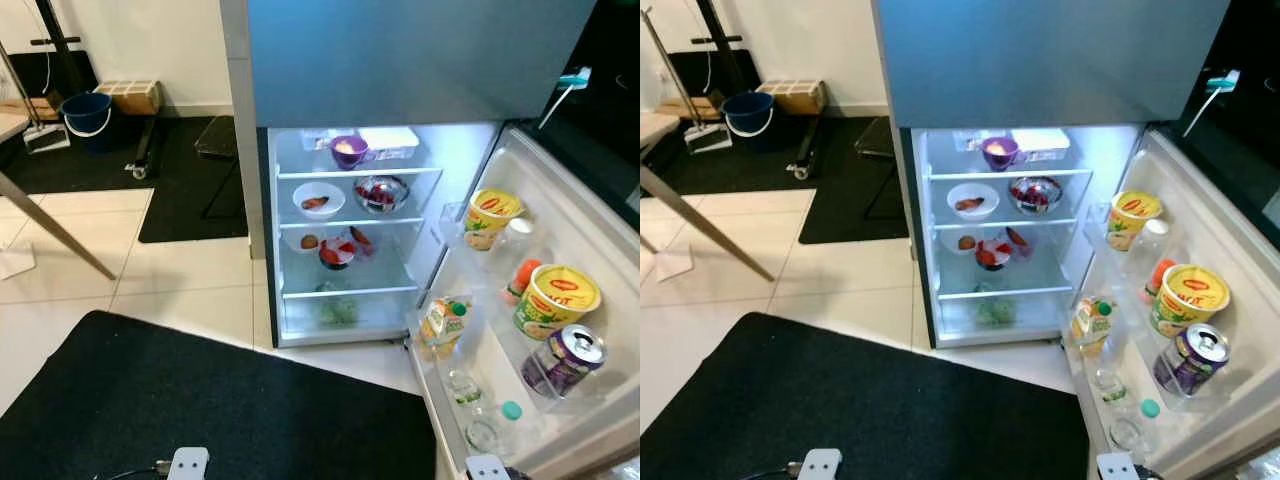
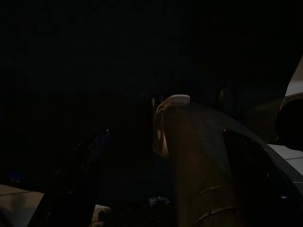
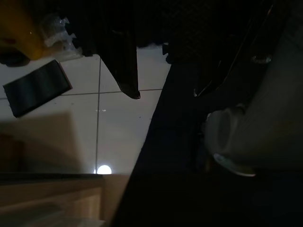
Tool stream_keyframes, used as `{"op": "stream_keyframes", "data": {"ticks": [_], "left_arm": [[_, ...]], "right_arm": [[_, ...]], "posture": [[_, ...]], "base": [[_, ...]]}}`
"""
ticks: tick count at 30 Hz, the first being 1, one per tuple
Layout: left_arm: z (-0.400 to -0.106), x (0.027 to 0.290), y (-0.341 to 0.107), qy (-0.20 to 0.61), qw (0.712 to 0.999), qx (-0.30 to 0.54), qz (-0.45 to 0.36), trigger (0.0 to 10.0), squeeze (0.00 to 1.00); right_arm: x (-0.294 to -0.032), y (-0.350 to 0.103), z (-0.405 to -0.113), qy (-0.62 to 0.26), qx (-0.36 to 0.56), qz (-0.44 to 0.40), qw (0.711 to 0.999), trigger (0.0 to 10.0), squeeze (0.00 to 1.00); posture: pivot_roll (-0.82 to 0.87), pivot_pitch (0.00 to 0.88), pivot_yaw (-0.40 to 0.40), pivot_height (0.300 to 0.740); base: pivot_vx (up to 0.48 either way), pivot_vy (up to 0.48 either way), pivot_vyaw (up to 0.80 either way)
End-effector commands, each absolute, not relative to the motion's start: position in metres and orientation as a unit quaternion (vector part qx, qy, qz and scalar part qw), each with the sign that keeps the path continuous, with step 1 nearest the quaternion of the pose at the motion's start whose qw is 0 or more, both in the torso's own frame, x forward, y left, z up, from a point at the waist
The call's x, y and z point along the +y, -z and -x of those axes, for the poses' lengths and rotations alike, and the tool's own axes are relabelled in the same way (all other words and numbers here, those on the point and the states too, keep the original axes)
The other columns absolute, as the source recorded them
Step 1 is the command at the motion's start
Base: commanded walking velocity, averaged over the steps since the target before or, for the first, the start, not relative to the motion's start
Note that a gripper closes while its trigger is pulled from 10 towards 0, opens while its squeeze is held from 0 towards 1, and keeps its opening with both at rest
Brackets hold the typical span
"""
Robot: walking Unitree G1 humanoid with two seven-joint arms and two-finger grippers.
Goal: Restocking fridge
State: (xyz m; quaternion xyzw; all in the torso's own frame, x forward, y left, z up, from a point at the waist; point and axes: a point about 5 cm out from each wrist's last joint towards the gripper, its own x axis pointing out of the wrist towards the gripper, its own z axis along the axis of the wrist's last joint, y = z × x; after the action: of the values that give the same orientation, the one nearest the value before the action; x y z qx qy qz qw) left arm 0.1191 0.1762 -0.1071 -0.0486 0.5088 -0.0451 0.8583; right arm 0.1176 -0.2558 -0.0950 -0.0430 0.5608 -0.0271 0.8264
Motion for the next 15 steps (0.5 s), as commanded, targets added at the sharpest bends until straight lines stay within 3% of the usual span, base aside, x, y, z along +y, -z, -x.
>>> {"op": "stream_keyframes", "data": {"ticks": [1, 9, 15], "left_arm": [[-0.107, 0.169, 0.111, 0.045, 0.846, 0.526, 0.068, 10.0, 0.00], [-0.105, 0.168, 0.112, 0.054, 0.845, 0.528, 0.067, 10.0, 0.00], [-0.104, 0.167, 0.112, 0.064, 0.841, 0.533, 0.061, 10.0, 0.00]], "right_arm": [[-0.264, 0.094, -0.113, 0.057, 0.567, 0.037, 0.821, 10.0, 0.00], [-0.285, 0.091, -0.099, 0.115, 0.582, 0.034, 0.804, 10.0, 0.00], [-0.284, 0.092, -0.098, 0.118, 0.585, 0.032, 0.802, 10.0, 0.00]], "posture": [[-0.02, 0.000, -0.023, 0.740], [-0.02, 0.000, -0.022, 0.740], [-0.02, 0.000, -0.021, 0.740]], "base": [[0.000, 0.000, 0.00], [0.000, 0.000, 0.00], [0.000, -0.480, 0.00]]}}
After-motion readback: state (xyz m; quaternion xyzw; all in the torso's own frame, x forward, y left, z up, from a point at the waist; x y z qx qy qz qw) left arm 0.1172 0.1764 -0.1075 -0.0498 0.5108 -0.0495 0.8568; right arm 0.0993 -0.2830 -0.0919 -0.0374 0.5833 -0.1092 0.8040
